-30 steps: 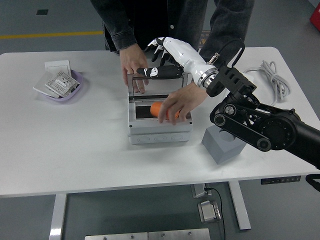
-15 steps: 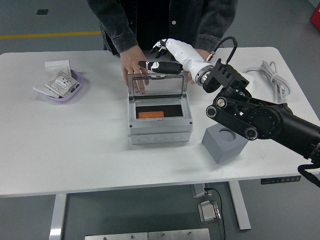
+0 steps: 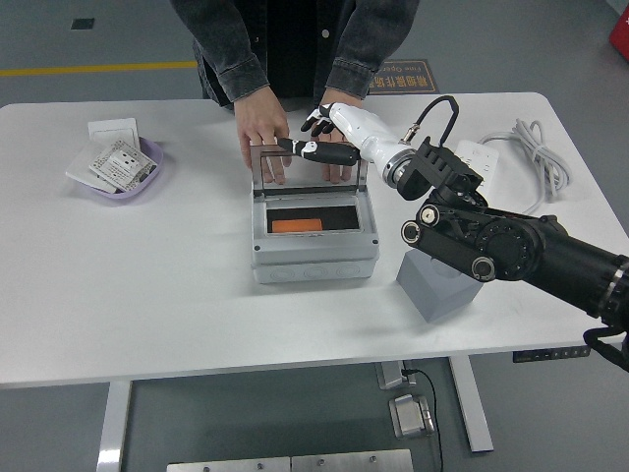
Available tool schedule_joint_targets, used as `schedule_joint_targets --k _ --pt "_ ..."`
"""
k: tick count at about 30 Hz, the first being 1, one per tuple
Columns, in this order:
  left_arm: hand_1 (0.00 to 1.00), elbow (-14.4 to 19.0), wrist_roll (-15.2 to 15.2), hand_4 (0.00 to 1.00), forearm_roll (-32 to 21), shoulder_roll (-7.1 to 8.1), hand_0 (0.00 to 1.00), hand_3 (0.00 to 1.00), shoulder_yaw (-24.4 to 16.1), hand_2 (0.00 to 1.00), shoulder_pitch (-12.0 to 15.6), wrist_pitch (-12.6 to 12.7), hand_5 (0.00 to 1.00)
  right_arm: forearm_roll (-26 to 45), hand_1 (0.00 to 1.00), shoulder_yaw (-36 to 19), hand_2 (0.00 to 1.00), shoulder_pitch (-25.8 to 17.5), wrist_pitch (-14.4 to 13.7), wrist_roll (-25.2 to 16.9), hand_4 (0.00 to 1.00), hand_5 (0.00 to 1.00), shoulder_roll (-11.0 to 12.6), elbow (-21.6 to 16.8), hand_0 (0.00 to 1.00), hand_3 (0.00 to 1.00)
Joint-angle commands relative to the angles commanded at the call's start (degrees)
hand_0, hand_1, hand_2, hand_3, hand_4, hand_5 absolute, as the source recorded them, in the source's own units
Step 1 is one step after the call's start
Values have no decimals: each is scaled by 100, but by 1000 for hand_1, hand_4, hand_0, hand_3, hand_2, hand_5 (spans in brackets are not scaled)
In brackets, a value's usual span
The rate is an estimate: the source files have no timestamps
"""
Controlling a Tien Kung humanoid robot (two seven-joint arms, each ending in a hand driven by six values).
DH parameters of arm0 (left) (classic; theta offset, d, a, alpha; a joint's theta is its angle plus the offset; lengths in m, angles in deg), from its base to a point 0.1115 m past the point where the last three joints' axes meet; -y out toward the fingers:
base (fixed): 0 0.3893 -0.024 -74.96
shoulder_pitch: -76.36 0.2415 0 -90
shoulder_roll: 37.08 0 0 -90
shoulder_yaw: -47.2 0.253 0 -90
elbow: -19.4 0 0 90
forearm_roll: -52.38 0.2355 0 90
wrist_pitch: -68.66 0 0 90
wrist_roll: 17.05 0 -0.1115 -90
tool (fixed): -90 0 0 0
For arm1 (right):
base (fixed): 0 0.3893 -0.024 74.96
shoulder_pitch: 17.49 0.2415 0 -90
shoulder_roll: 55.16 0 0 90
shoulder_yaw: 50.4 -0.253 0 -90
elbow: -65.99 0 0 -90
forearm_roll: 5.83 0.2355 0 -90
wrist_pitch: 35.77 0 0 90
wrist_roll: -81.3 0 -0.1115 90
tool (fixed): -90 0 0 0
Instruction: Pick up the cylinder from the cube,place it in the box,flap close box
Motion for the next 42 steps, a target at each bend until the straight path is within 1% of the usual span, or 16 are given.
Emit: schedule_joint_targets --k 4,7,11,20,21,25,28,32,33,38,42 --pt "724 1 -14 605 -26 -3 684 686 28 652 -4 1 71 -26 660 45 658 -59 -6 6 993 897 62 -74 741 640" --pt "724 -1 -22 605 -52 -1 684 686 45 652 -2 3 71 -150 660 34 658 -141 -5 44 993 897 188 -292 741 640" --pt "724 -7 -18 607 -51 -5 683 685 32 654 15 3 72 -436 658 -14 655 -309 -14 158 990 896 450 -770 741 637" --pt "724 -14 -36 608 -140 -8 683 687 81 655 50 5 72 -815 656 -31 653 -630 -10 329 988 892 901 -1734 733 636" --pt "724 -14 -41 609 -162 -9 683 684 98 655 54 5 75 -853 650 -36 650 -673 -12 350 986 891 960 -1860 708 635" --pt "724 -15 -52 609 -211 -11 683 684 133 655 64 4 75 -942 650 -26 650 -786 -16 393 986 891 1094 -2152 708 635" --pt "724 -17 -56 611 -234 -12 683 685 151 655 71 3 77 -998 646 -9 652 -862 -20 418 981 889 1150 -2302 697 631" --pt "724 -17 -67 611 -268 -15 683 685 178 655 72 3 77 -1009 646 7 652 -926 -31 418 981 889 1183 -2392 697 631" --pt "724 -15 -73 611 -286 -17 681 683 194 655 73 3 80 -1004 640 6 649 -944 -36 414 980 891 1187 -2398 679 631" --pt "724 -7 -93 611 -351 -26 681 683 251 655 74 5 80 -976 640 -52 649 -1029 -63 389 980 891 1218 -2391 679 631" --pt "724 -5 -105 612 -383 -26 680 682 284 655 77 2 82 -979 636 -204 649 -1120 -69 376 977 889 1268 -2384 687 631"
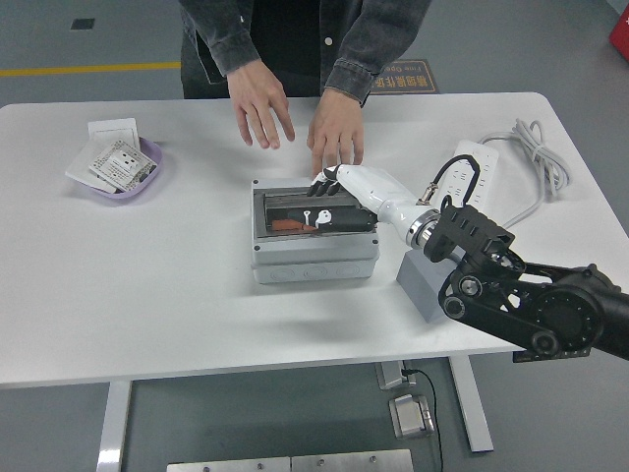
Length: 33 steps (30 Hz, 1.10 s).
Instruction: Pick up the cylinder from the cube,place it in the box,flap close box
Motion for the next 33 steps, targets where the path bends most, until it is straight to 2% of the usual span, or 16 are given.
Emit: schedule_joint_targets --k 5,12,16,20,24,27,32,33 --pt "724 -5 28 612 63 0 681 682 -48 655 0 -20 82 -139 636 -481 645 -198 80 43 972 890 138 -65 685 629" --pt "725 -14 39 613 40 14 679 682 -35 656 4 -29 83 -789 631 -1530 638 -942 173 213 969 887 322 -440 688 624" --pt "724 -18 148 613 453 15 679 681 -459 655 35 -40 84 -889 614 -2266 621 -1480 -26 4 966 888 311 -726 680 615" --pt "724 -18 267 613 931 14 679 681 -956 655 75 -50 84 -417 614 -3020 621 -2042 -395 -486 966 888 186 -811 680 615" --pt "724 -19 324 612 1296 9 678 681 -1378 654 110 -52 82 386 611 -3759 619 -2626 -670 -1166 967 892 93 -757 679 614" --pt "724 -19 342 610 1431 3 678 681 -1542 654 119 -51 85 1042 608 -4221 596 -3031 -663 -1721 966 885 34 -701 673 607" --pt "724 -19 330 610 1456 -6 678 681 -1592 654 115 -45 85 2087 608 -4852 596 -3618 -485 -2446 966 885 -176 -693 673 607" --pt "724 -19 330 610 1466 -8 678 682 -1604 654 114 -43 83 2258 605 -4951 604 -3694 -464 -2546 958 716 -208 -702 658 607"
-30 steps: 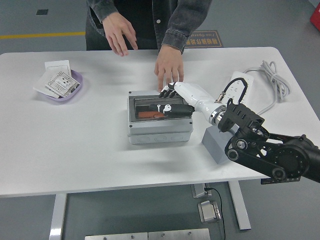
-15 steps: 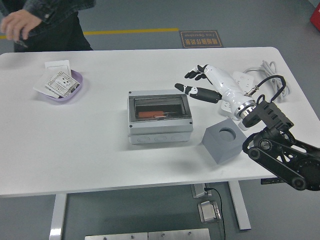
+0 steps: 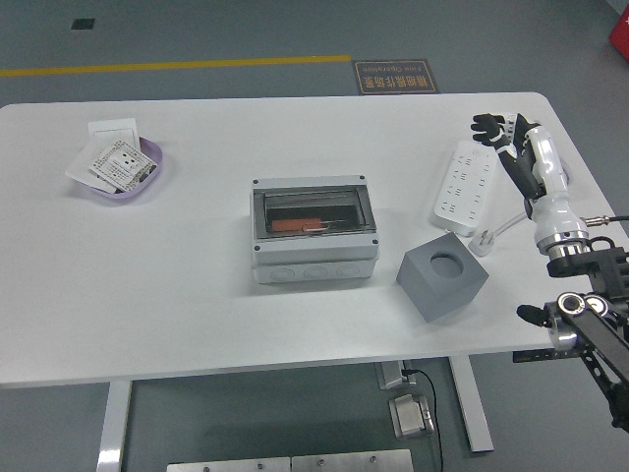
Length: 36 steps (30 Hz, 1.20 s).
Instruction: Pick up the cylinder from the cube,place it in the box,flap close box
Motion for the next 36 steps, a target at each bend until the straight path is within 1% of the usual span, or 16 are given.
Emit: schedule_joint_targets --k 2,5,6,11,12,17,18,22,31,36 --pt "724 0 -4 610 -18 -2 678 682 2 654 -2 4 83 357 605 -167 604 -116 35 -140 958 716 -44 -17 658 607" --pt "724 0 -3 610 -31 -3 678 682 3 654 -11 7 83 785 605 -285 604 -195 63 -185 958 716 -43 -34 658 607" --pt "724 0 -4 610 -42 0 678 683 9 655 -16 8 82 913 482 -302 495 -210 69 -186 801 358 -27 -39 503 559" --pt "724 0 -7 610 -72 25 678 683 37 655 -18 8 82 1282 482 -309 495 -248 71 -191 801 358 41 -54 503 559" --pt "724 0 -6 609 -75 29 678 685 40 654 -16 7 81 1300 438 -310 474 -252 70 -192 683 310 44 -58 468 546" --pt "724 0 14 609 -21 58 678 685 -19 654 -2 6 81 1278 438 -302 474 -257 65 -162 683 310 67 -77 468 546" --pt "724 0 16 607 -18 64 679 684 -21 653 1 6 81 1270 435 -303 470 -259 65 -154 643 305 73 -79 491 545" --pt "724 0 18 607 0 97 679 684 -36 653 6 23 81 1279 435 -315 470 -273 59 -140 643 305 92 -84 491 545" --pt "724 0 -35 611 -325 127 681 698 271 654 11 107 83 1233 446 -287 486 -269 66 -117 660 314 129 -110 492 537" --pt "724 0 -55 611 -378 144 681 698 324 654 7 119 83 1096 446 -384 486 -319 110 -28 660 314 154 -187 492 537"
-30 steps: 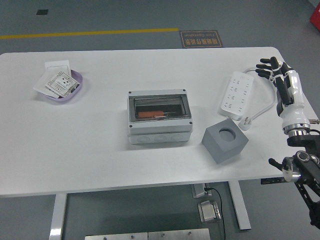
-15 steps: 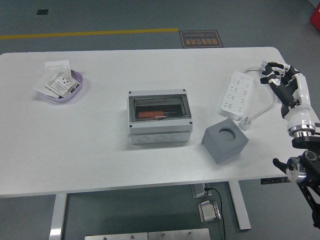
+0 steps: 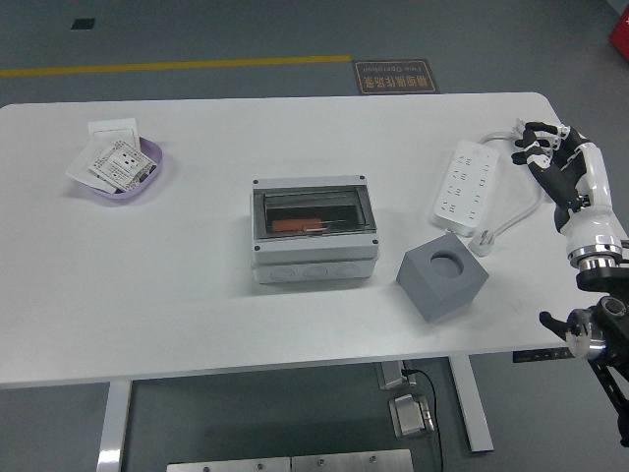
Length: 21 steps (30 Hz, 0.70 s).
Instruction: Pick up the cylinder from the cube,place it in the box,flap close box
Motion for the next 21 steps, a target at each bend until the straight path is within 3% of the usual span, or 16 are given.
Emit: schedule_joint_targets --k 1,6,7,12,13,18,19,21 --pt "724 0 -1 615 6 4 680 695 -11 654 0 3 95 -36 477 -20 528 -13 18 35 665 293 9 -15 524 545" --pt "722 0 3 622 49 17 681 699 -78 657 2 14 101 -219 477 -90 528 -54 128 232 665 293 51 -58 524 545" --pt "722 0 6 622 63 19 681 699 -94 657 2 15 101 -250 582 -102 611 -61 143 261 669 272 55 -64 620 557" --pt "722 0 13 622 125 29 681 699 -175 657 -9 18 101 -326 582 -120 611 -70 173 342 669 272 68 -72 620 557" --pt "722 0 18 618 136 31 681 700 -190 655 -15 16 102 -332 685 -120 713 -71 176 352 878 362 69 -69 761 692" --pt "722 0 0 618 48 54 681 700 -123 655 -44 8 102 -347 685 -142 713 -76 183 369 878 362 53 -56 761 692" --pt "722 0 -12 623 -3 63 683 700 -82 657 -49 6 108 -347 710 -149 741 -77 183 368 952 446 46 -52 795 729" --pt "722 0 -24 623 -33 80 683 700 -68 657 -59 7 108 -346 710 -155 741 -75 181 368 952 446 38 -46 795 729"
